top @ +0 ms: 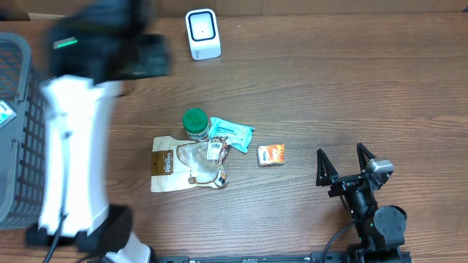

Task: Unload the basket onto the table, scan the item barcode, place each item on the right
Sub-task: 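Return the left gripper to the basket and grasp the teal tissue pack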

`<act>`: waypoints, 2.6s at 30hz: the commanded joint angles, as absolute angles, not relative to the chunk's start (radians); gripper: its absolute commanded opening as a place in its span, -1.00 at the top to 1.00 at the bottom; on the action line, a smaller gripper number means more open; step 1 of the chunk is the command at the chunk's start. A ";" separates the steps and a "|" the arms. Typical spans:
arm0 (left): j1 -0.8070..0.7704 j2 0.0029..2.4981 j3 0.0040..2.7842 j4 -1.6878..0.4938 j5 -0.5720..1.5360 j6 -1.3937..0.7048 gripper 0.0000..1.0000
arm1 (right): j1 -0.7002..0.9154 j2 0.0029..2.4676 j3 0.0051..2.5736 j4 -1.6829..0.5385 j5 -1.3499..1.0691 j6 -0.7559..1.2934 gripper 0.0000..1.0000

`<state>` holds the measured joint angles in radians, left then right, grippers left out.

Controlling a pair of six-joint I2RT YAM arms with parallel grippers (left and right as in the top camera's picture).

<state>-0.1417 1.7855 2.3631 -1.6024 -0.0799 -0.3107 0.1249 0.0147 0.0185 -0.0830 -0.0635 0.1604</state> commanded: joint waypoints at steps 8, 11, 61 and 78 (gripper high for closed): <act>0.410 1.709 2.338 -1.604 -0.107 -0.246 -0.19 | 0.130 0.003 0.008 -0.079 -0.065 0.159 -1.00; 0.510 1.710 2.281 -1.563 -0.094 -0.247 -0.17 | 0.130 0.003 0.008 -0.079 -0.065 0.159 -1.00; 0.777 2.298 1.866 -0.537 -0.167 0.116 -0.55 | 0.130 0.003 0.008 -0.079 -0.065 0.159 -1.00; 0.767 2.341 1.866 -0.498 -0.140 0.082 0.81 | 0.130 0.003 0.008 -0.079 -0.065 0.159 -1.00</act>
